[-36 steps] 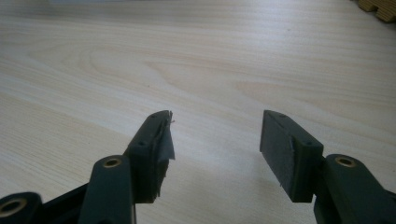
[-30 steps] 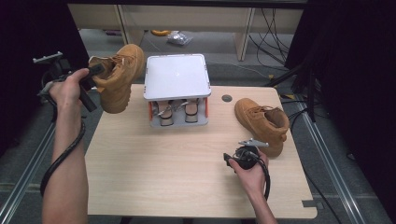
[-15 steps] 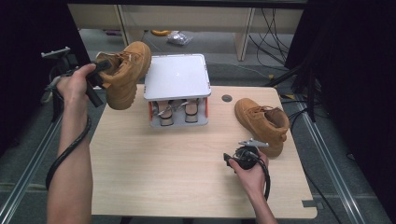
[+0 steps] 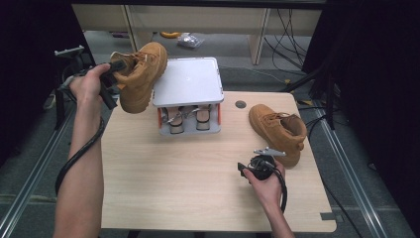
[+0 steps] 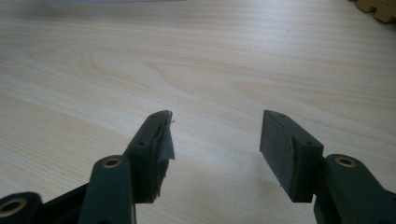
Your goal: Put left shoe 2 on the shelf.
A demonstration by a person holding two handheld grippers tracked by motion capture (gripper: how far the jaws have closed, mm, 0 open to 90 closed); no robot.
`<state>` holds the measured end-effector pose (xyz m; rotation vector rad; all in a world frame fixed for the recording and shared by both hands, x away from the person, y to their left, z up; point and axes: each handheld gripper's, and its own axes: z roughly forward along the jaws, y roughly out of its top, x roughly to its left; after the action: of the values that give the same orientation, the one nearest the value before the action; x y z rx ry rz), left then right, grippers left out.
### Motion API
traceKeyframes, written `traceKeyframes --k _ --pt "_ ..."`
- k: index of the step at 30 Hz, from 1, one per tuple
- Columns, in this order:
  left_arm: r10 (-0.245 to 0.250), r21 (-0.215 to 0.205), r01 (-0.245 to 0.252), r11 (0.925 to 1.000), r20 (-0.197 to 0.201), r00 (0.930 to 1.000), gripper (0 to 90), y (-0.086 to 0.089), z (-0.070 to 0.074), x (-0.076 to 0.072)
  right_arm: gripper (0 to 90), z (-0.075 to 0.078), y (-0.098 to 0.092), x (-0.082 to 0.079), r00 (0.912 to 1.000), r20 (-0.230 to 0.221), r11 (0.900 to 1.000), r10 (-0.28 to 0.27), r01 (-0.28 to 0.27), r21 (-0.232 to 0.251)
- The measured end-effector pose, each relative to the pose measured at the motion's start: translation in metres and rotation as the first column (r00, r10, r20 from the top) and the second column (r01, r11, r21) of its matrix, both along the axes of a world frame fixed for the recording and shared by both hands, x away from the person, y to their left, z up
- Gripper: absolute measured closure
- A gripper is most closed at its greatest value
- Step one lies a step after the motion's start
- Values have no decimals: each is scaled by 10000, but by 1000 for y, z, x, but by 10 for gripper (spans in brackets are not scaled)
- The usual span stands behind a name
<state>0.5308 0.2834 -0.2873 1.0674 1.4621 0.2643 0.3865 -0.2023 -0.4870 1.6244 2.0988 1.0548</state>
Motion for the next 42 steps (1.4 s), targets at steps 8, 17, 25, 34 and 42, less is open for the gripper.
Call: traceKeyframes --k 8,17,25,34,42 --pt "-132 -16 132 9999 -102 9999 806 -12 -3 7 440 -3 2 0 9999 111 9998 52 -54 166" --pt "-263 100 265 9996 -138 9996 804 -25 1 15 441 0 0 0 10000 64 10000 -16 16 -18" --pt "-358 174 360 9992 -148 9993 802 -35 8 23 440 -1 0 -1 9999 62 9999 116 -116 -9" --pt "-475 127 479 9988 -322 9984 801 -42 5 32 440 -2 -2 -1 9998 147 9998 95 -92 -152" --pt "-533 164 540 9984 -414 9977 799 -46 1 38 440 -3 0 -2 9999 -82 9999 -97 97 54"
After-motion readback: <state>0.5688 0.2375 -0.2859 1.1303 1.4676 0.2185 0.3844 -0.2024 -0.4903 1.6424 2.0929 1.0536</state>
